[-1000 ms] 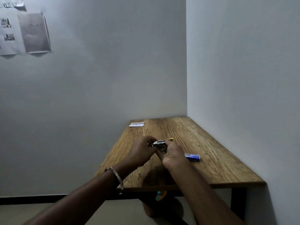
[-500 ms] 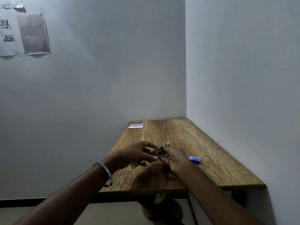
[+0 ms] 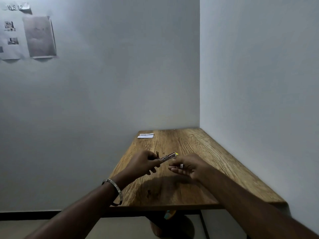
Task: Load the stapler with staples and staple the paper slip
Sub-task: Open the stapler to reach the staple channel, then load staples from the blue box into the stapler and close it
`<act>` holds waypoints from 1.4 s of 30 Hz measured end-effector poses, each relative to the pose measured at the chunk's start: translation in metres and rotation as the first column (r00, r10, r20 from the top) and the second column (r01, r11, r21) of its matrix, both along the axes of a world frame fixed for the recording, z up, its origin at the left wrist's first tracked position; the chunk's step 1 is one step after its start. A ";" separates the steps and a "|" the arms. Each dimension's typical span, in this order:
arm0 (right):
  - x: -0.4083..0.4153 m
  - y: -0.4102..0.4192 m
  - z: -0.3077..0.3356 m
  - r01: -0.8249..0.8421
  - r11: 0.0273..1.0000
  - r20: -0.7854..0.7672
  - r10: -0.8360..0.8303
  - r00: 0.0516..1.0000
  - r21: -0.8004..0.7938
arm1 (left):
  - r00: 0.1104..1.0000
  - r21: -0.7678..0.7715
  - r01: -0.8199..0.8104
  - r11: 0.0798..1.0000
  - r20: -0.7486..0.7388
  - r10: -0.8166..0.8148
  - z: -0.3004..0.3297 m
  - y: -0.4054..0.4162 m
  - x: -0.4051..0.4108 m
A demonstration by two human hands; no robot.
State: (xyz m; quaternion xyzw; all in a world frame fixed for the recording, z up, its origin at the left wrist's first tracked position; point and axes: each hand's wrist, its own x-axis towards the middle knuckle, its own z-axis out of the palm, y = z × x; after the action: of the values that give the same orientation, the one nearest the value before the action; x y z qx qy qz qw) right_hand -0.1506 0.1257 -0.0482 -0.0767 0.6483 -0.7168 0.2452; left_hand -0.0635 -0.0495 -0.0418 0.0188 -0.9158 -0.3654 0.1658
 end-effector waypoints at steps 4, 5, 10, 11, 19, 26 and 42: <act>-0.026 0.021 0.013 -0.013 0.983 -0.123 0.035 0.992 0.181 | 1.000 -0.019 -0.019 1.000 -0.015 0.019 -0.004 -0.006 -0.002; -0.033 0.028 0.017 0.004 0.969 -0.183 0.042 0.982 0.246 | 1.000 -0.026 -0.014 1.000 -0.016 0.013 -0.005 -0.007 -0.003; -0.057 0.061 0.018 0.121 0.797 -0.430 0.185 0.884 0.591 | 1.000 -0.068 -0.006 0.998 -0.028 0.004 -0.011 -0.009 -0.010; -0.059 0.065 0.016 0.134 0.758 -0.456 0.233 0.859 0.639 | 1.000 -0.086 -0.002 0.996 -0.022 0.000 -0.012 -0.009 -0.012; -0.058 0.065 0.010 0.263 0.570 -0.578 0.485 0.656 0.778 | 0.999 -0.159 0.035 0.987 0.034 -0.030 -0.022 -0.007 -0.023; -0.064 0.074 0.001 0.351 0.565 -0.649 0.506 0.567 0.747 | 0.998 -0.223 0.029 0.974 0.059 -0.016 -0.026 -0.008 -0.026; -0.009 0.103 -0.029 0.291 0.750 -0.743 0.374 0.555 0.594 | 0.993 -0.301 -0.118 0.946 -0.032 0.114 -0.035 -0.015 -0.011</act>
State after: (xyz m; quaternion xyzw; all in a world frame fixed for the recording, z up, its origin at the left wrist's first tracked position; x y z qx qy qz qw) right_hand -0.1599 0.2289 -0.0768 -0.3298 0.8902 -0.3082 -0.0618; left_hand -0.0749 -0.0648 -0.0765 0.0444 -0.9569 -0.2109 0.1945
